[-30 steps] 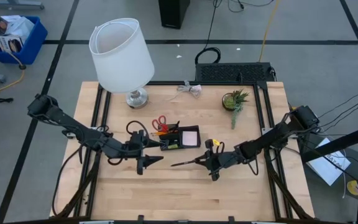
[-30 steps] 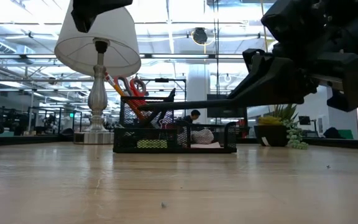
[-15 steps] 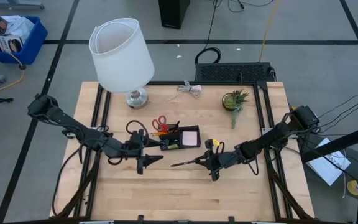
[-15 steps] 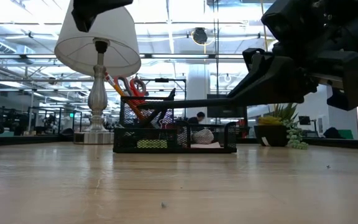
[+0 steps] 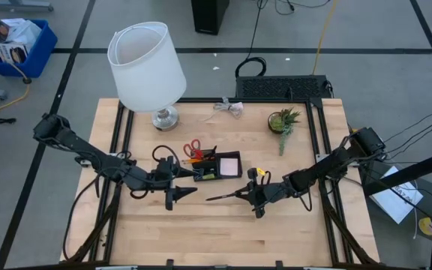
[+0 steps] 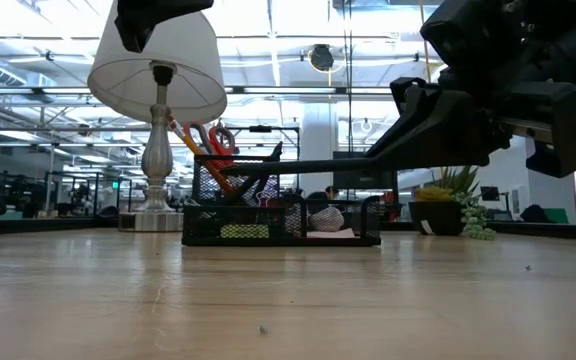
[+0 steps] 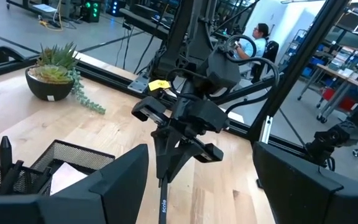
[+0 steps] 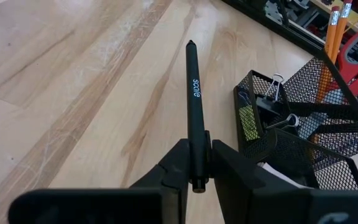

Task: Pick and place office supplies into organizer
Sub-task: Put the black pen into the black desk organizer, then return to Home Position

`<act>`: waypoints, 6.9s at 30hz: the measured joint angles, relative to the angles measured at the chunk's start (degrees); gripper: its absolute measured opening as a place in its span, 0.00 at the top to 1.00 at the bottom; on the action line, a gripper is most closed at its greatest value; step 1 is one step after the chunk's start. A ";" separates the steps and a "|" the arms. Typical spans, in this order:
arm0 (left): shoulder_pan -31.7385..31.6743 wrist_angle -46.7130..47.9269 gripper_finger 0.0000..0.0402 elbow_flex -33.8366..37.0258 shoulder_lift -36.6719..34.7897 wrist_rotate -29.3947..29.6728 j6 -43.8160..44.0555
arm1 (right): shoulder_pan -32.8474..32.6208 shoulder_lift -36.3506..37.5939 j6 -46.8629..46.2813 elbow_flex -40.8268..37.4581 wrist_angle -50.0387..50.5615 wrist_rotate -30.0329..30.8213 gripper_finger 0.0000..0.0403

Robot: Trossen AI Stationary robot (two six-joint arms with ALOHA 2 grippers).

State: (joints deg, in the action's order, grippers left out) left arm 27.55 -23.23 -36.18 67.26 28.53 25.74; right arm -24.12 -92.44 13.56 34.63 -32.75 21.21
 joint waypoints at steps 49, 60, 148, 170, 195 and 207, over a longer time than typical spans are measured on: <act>0.00 2.58 0.32 0.02 -0.04 0.01 1.60 | 4.78 3.34 56.51 22.10 30.88 32.87 0.88; 0.00 2.78 0.32 0.02 -0.04 0.02 1.32 | 7.34 3.34 68.33 22.09 30.89 28.89 0.88; 0.25 -38.37 0.32 21.72 15.43 -6.35 -18.02 | -0.39 -0.09 -14.87 -22.19 -42.04 -10.97 0.51; -1.21 -43.61 0.32 35.67 -3.35 -6.19 -22.43 | 8.15 40.75 -10.30 -26.64 -5.81 -17.07 0.52; -3.20 10.94 0.32 35.58 -55.36 -5.42 -22.74 | 20.95 78.83 -7.48 -32.00 21.52 -28.98 0.53; -2.32 13.25 0.32 35.58 -57.66 -6.03 -22.53 | 23.78 82.43 -7.48 -33.06 27.21 -31.07 0.52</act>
State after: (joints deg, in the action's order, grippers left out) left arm 25.23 -9.99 -0.60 9.61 22.51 3.20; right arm -0.34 -10.02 6.08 1.57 -5.53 -9.86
